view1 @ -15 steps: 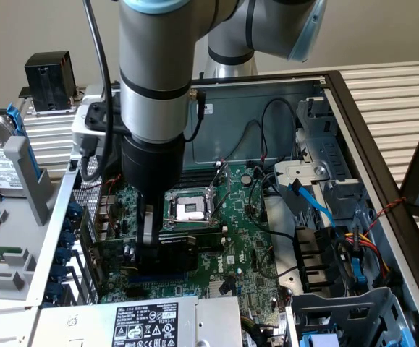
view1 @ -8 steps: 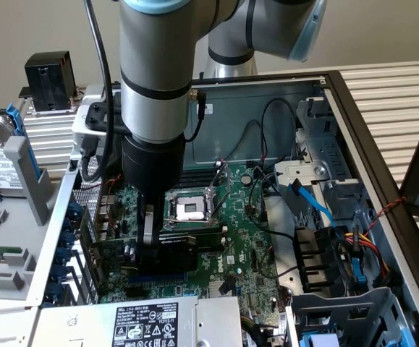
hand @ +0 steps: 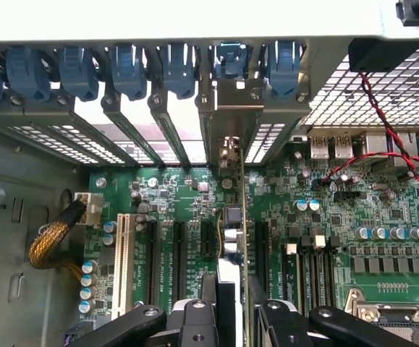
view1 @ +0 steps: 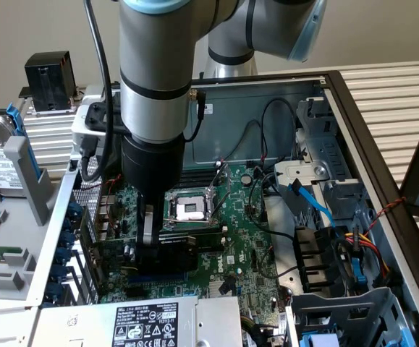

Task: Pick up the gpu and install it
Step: 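Insert the gpu into the slot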

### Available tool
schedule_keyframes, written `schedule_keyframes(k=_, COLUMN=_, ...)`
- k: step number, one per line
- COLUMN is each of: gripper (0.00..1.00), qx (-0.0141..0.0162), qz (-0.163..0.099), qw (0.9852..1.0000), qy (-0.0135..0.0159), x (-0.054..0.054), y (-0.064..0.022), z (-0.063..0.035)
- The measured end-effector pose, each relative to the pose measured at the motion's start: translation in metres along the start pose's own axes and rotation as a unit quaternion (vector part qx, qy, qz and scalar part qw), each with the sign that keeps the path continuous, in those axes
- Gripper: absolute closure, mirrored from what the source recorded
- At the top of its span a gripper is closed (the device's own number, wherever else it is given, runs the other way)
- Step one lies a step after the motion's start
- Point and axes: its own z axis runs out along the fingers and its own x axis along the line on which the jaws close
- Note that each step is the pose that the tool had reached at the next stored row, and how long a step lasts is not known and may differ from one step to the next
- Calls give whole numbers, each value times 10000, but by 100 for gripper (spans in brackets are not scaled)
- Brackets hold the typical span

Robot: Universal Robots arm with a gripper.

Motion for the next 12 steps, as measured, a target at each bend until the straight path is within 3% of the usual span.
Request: schedule_keyframes(k=12, gripper=73, qx=0, qz=0, qw=10000, qy=0, x=0, y=0, z=7)
